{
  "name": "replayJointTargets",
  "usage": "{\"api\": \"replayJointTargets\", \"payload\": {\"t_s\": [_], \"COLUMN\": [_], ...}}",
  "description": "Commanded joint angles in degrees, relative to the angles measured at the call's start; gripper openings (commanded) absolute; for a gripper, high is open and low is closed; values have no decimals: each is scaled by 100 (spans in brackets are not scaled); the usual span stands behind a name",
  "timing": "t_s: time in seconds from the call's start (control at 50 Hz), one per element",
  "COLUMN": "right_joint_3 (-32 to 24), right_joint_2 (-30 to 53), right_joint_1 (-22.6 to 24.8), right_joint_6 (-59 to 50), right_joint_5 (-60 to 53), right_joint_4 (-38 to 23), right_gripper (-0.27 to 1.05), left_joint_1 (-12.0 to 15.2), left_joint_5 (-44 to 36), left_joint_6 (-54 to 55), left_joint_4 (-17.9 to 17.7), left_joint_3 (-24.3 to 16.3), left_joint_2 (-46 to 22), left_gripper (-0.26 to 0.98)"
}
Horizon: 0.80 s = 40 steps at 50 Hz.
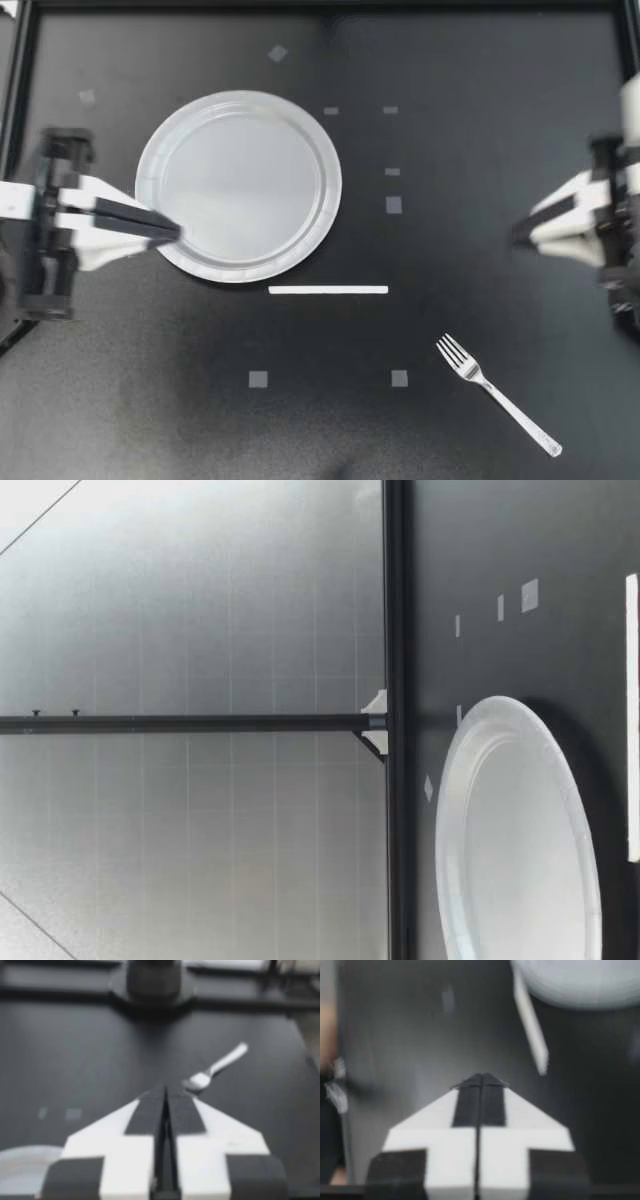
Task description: Pick up the fork and place it on the plate.
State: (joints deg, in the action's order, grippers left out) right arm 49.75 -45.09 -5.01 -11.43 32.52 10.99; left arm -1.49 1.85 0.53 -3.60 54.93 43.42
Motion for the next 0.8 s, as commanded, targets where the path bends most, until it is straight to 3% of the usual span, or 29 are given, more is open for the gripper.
{"api": "replayJointTargets", "payload": {"t_s": [0.0,0.12,0.22,0.34,0.48,0.78], "right_joint_3": [-97,237,589,932,932,439], "right_joint_2": [765,1055,1204,1450,2224,3630], "right_joint_1": [422,809,1354,2101,2716,2795], "right_joint_6": [-826,-1767,-2716,-3911,-4746,-4746], "right_joint_5": [747,527,-237,-1116,-1239,-1143], "right_joint_4": [448,844,914,914,800,360], "right_gripper": [28,63,61,57,57,57], "left_joint_1": [-26,-26,-26,-26,-26,-26], "left_joint_5": [-1187,-2013,-2197,-2197,-2197,-2206], "left_joint_6": [0,123,264,281,211,18], "left_joint_4": [-9,-53,-70,-79,-79,-79], "left_joint_3": [105,536,712,765,782,782], "left_joint_2": [-316,-290,-281,-369,-501,-519], "left_gripper": [18,49,75,70,67,67]}}
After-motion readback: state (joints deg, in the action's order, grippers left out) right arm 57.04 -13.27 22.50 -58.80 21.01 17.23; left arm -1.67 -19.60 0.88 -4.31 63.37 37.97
